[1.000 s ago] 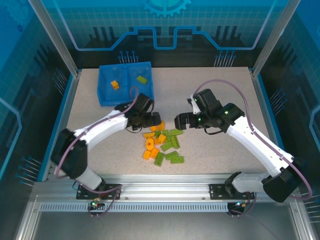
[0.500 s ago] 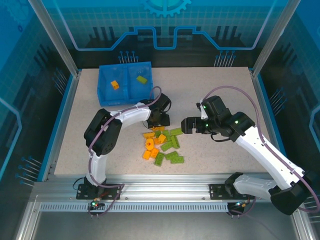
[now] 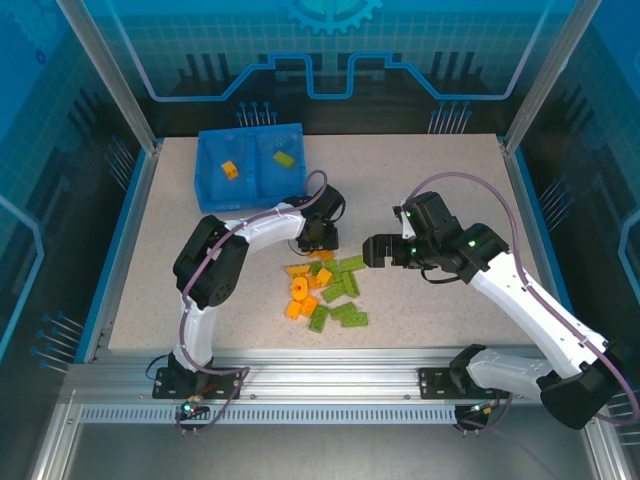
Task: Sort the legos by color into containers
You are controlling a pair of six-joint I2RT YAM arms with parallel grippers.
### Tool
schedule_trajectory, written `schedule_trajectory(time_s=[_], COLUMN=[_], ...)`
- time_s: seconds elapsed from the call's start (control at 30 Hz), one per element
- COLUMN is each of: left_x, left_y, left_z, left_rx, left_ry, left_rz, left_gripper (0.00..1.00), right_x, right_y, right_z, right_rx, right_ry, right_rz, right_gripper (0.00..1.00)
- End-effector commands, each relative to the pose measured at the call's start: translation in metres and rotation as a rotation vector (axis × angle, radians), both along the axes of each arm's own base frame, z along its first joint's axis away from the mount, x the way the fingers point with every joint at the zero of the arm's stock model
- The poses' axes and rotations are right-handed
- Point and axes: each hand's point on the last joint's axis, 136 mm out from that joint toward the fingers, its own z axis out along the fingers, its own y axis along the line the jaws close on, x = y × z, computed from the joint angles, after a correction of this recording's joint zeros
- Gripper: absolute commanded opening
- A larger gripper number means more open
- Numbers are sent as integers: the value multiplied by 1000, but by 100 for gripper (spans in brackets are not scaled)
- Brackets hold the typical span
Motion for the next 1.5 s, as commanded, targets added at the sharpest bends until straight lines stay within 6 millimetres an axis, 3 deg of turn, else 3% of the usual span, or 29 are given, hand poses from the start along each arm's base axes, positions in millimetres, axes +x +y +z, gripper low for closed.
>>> schedule_trajectory(time_s=[0.0,0.13,0.37,0.6,0.7,0.8,0.9,1.03,1.17,1.3,1.47], left_x=[-16,-16,-6,-1,6,21,43,78,112,145,182], left_y=[4,1,-4,2,15,45,89,158,233,284,310], left_z=[-26,-14,36,73,95,122,148,174,186,180,149], left_rx=[35,8,-47,-59,-35,-11,4,36,166,261,275], left_ry=[91,78,-29,-118,-183,-262,-330,-403,-461,-479,-411], left_rz=[-26,-30,-29,-11,7,68,158,305,457,557,591], left_gripper=[47,44,38,36,35,35,34,34,32,33,35], right_x=[1,1,2,3,3,2,1,-1,-4,-9,-15], right_y=[-5,-5,-5,-4,-4,-4,-6,-7,-9,-13,-17], right_z=[-1,-1,-4,-3,-1,2,3,3,5,9,17], right_rx=[-4,0,-9,-6,0,2,2,9,19,34,45], right_ry=[17,21,31,33,33,29,26,26,24,8,-4], right_rz=[-33,-37,-44,-52,-56,-54,-60,-65,-76,-86,-89], right_gripper=[100,100,100,100,100,100,100,100,100,100,100])
